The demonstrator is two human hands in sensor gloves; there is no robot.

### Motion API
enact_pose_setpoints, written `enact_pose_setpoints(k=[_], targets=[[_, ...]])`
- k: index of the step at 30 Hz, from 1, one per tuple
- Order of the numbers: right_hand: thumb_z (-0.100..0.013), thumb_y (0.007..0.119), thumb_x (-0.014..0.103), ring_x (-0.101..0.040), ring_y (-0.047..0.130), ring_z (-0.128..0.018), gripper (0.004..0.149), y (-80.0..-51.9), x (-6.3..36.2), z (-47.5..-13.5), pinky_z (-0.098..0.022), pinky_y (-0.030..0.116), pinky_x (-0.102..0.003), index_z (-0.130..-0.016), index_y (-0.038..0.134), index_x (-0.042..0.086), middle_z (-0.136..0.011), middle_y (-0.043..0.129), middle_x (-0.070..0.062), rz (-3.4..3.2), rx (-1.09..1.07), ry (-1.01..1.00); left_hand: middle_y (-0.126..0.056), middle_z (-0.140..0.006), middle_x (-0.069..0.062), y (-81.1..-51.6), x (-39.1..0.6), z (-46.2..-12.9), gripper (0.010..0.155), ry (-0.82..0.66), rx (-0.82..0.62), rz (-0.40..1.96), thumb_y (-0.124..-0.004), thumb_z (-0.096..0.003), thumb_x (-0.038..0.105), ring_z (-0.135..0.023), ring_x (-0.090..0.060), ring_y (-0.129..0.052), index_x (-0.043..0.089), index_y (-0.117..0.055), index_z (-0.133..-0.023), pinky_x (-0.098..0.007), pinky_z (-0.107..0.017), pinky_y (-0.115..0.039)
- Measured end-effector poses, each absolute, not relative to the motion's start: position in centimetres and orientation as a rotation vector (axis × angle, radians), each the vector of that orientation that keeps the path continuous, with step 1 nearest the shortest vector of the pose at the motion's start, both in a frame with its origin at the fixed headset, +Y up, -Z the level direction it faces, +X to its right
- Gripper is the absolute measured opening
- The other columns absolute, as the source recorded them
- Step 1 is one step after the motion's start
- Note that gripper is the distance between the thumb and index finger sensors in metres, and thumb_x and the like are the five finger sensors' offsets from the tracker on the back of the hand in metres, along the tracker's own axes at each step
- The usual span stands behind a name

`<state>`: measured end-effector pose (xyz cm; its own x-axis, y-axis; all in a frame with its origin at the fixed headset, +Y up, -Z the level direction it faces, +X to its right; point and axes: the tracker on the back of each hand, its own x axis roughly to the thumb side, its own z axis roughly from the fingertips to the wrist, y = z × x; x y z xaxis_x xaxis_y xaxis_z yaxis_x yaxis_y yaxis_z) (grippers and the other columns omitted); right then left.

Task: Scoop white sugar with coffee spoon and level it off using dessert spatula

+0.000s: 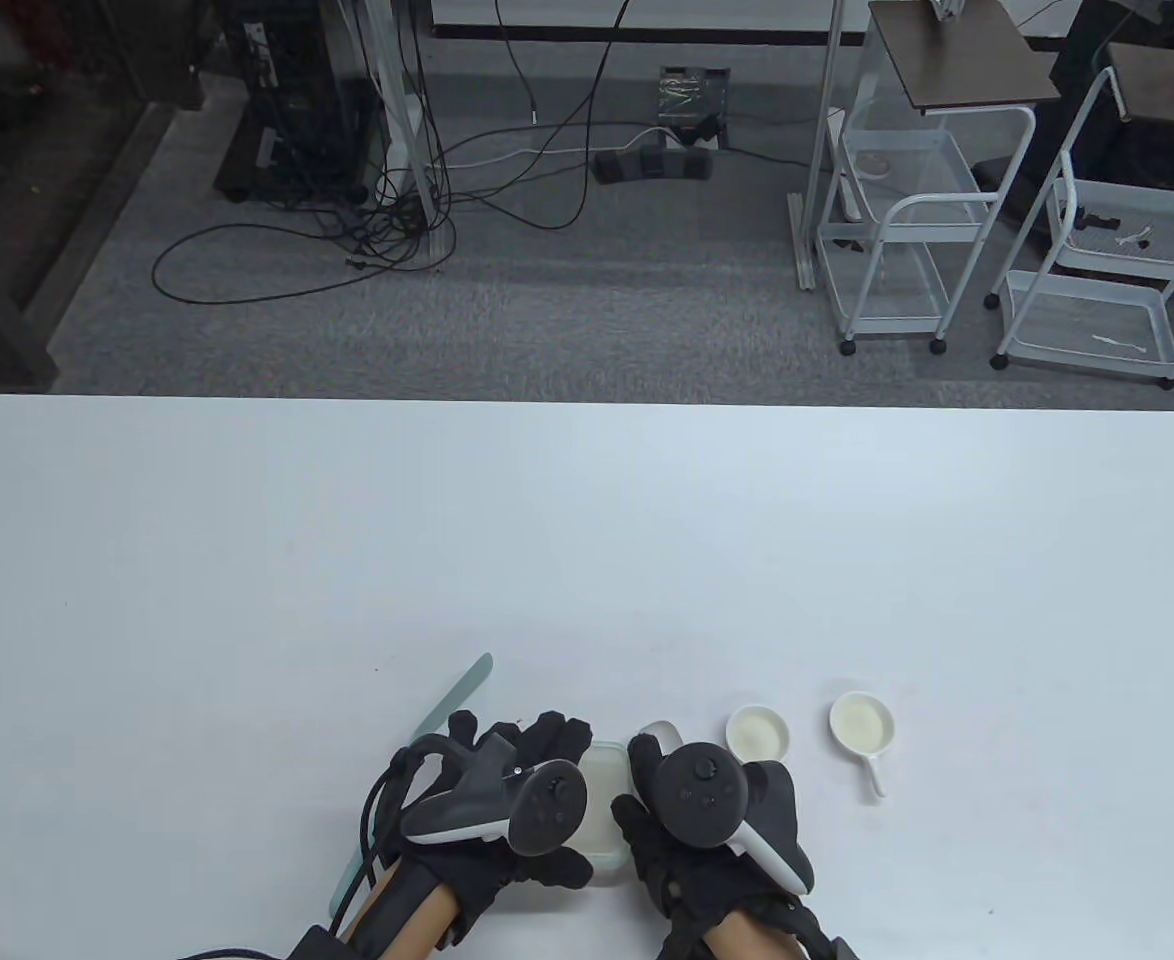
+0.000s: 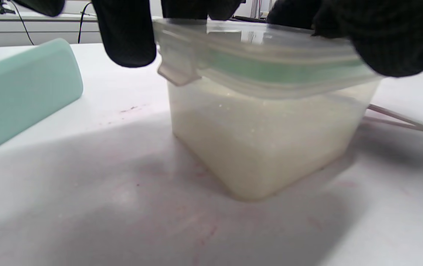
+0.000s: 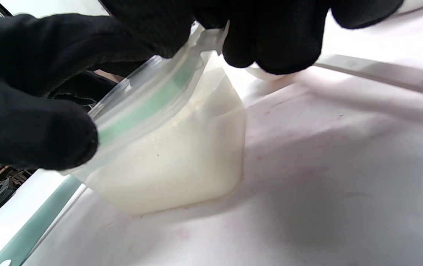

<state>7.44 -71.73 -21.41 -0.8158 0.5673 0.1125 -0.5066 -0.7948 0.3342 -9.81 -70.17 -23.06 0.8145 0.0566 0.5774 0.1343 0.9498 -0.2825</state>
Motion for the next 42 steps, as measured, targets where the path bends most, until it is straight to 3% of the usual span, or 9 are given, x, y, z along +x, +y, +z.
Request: enact_pose_setpoints(k=[12,21,31,42], targets=[[-0.057,0.074,0.026,-0.053,0.076,-0.078,0.065,-71.6,7.5,-21.3,-0.06,0.057,-0.078,-0.109,0.049,-0.005,-0.099,0.065,-0.035,2.554,0.248,0.406,-0.04,-0.129,-0.014,-69.9,-9.6,-23.1,0.114,-0.543,-0.405,-0.054,-0.077,-0.0324,0.074,-0.106,-0.054,-0.065,0.02,-0.029,-0.122,-0.08,-0.07,-0.051],[-0.057,0.074,0.026,-0.051,0.078,-0.077,0.065,-71.4,7.1,-21.0,-0.06,0.058,-0.077,-0.108,0.05,-0.005,-0.097,0.067,-0.034,2.615,0.253,0.367,-0.041,-0.129,-0.012,-70.1,-9.9,-23.3,0.113,-0.54,-0.409,-0.023,-0.076,-0.0315,0.074,-0.103,-0.048,-0.07,0.022,-0.031,-0.121,-0.074,-0.072,-0.057],[-0.057,0.074,0.024,-0.047,0.083,-0.072,0.062,-71.2,6.3,-20.6,-0.06,0.062,-0.075,-0.107,0.053,-0.005,-0.092,0.075,-0.031,2.679,0.265,0.321,-0.046,-0.128,-0.01,-69.5,-8.8,-23.1,0.113,-0.519,-0.391,-0.16,-0.075,-0.0292,0.075,-0.094,-0.037,-0.079,0.023,-0.033,-0.121,-0.068,-0.072,-0.063],[-0.057,0.074,0.022,-0.047,0.084,-0.071,0.062,-71.2,6.2,-20.6,-0.06,0.062,-0.075,-0.107,0.052,-0.007,-0.091,0.076,-0.032,2.673,0.267,0.321,-0.045,-0.127,-0.016,-69.8,-9.3,-23.3,0.114,-0.556,-0.399,-0.064,-0.077,-0.031,0.073,-0.084,-0.039,-0.086,0.019,-0.033,-0.121,-0.063,-0.07,-0.069]])
